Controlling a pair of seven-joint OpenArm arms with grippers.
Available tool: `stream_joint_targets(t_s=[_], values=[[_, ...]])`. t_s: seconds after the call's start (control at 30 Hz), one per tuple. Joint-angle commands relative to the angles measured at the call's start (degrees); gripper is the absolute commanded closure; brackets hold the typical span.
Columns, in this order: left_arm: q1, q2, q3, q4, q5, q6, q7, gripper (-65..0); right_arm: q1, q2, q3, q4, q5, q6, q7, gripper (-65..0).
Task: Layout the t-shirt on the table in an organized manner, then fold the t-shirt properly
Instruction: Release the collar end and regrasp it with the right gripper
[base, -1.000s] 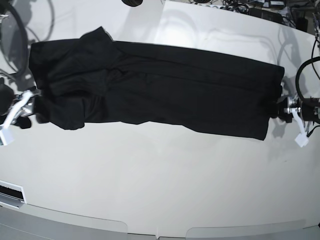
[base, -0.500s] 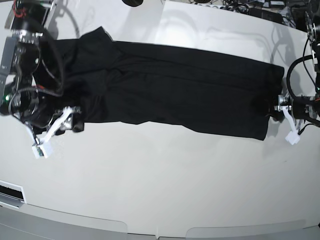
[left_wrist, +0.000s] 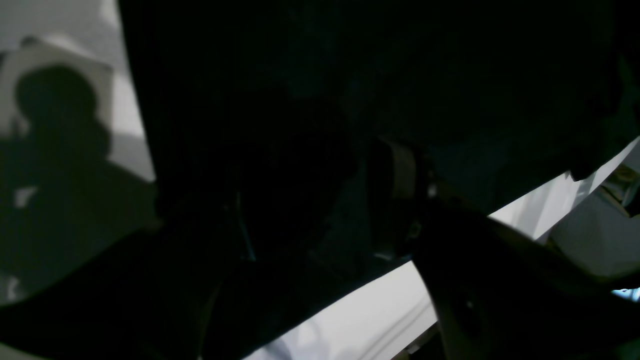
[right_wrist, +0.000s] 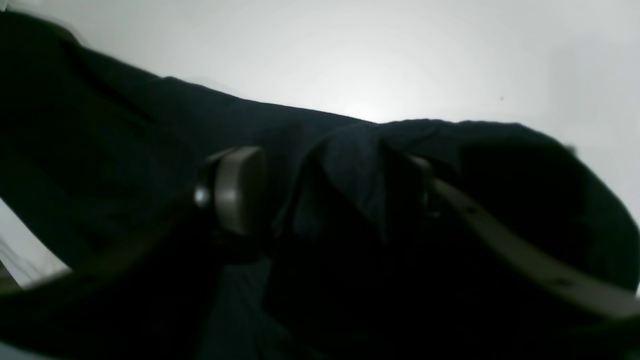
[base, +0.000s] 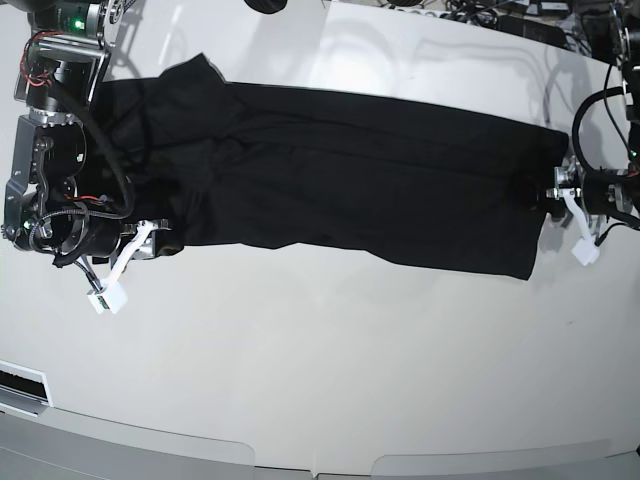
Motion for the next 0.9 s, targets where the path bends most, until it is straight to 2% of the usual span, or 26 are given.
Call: stream_joint_targets(t_s=[0.0,0.03,0.07,0.17,0.33,0.43,0.6,0.7,0.8,0.87], values=[[-0.96,-1.27,-0.31,0.81,-0.72,-0.15,-1.09,-32.5,1.36,0.72,0.22,0.94,0.28,1.18,0.68,-16.6],[-0.96,-1.27,-0.31,0.81,-0.72,-0.15,-1.53,-32.5,1.36,0.72,0.22,0.94,-0.28,1.37,0.66,-5.3],[-0.98,-1.27,-0.31,0.81,-0.72,-0.15,-1.92,-32.5,1.36,0.85,0.22,0.94,-0.70,1.37,0.63,0.0],[-0.98,-1.27,-0.31,0.81,-0.76,-0.13,-2.75,-32.5,1.55,1.92,0.22,1.16,-0.63,1.37,0.66,0.0],[-0.96,-1.29,-0.31,0.81,-0.68,-0.15,-2.73,-32.5,1.38,6.14,0.28,5.25,-0.66,1.37,-1.07,0.0],[-0.94,-1.27,-0.31,0.81,-0.68,-0.15,-2.73,-32.5,0.81,7.87,0.37,7.08,-0.66,-3.30,-4.66,0.0],[-0.98,-1.27,-0.31,0.81,-0.72,-0.13,-2.75,-32.5,-2.14,8.09,0.37,7.06,-0.66,-9.51,-7.69,0.0],[-0.98,-1.27,-0.31,0.81,-0.70,-0.15,-2.73,-32.5,-4.35,7.93,0.37,7.06,-1.46,-12.76,-6.12,0.0],[-0.96,-1.27,-0.31,0.81,-0.70,-0.13,-2.73,-32.5,-6.29,6.71,0.37,7.06,-8.24,-16.28,-3.02,0.0],[-0.96,-1.27,-0.33,0.81,-0.74,-0.13,-2.73,-32.5,-8.09,5.92,0.37,7.06,-11.58,-17.22,1.62,0.0]])
